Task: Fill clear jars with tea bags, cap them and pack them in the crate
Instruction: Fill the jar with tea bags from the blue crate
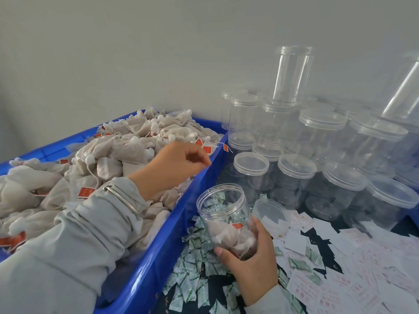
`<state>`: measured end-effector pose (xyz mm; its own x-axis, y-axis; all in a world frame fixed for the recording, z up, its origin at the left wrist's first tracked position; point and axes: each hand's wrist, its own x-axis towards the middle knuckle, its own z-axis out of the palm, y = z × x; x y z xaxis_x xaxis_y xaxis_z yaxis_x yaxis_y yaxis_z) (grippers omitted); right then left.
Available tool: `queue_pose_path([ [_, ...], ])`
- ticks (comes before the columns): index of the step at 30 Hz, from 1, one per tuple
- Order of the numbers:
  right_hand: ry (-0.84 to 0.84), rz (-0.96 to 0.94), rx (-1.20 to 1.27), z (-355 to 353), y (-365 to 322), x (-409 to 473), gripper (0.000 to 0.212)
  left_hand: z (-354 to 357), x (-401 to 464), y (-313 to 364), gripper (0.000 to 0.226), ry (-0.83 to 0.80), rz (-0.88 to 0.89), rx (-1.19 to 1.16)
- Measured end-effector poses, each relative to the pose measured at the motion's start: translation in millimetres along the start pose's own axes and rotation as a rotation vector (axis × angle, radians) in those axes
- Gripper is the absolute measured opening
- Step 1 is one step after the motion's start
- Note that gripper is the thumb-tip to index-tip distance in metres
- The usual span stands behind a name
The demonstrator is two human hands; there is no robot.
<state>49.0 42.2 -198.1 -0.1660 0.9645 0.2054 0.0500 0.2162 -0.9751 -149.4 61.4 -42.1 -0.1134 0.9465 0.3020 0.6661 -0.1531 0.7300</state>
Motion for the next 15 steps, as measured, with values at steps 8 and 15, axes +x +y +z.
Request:
queue_pose_path([
  [8,-0.002,-0.016,-0.005,-0.4,-2.6,-1.1,0.085,-45.4,14.2,-45.1,0.032,0.406,-0.175,0.532],
  [15,0.003,-0.026,-0.028,0.5,-2.1,-1.1,0.084,-53.9,12.3,-62.9,0.053,0.216,-0.433,0.778],
])
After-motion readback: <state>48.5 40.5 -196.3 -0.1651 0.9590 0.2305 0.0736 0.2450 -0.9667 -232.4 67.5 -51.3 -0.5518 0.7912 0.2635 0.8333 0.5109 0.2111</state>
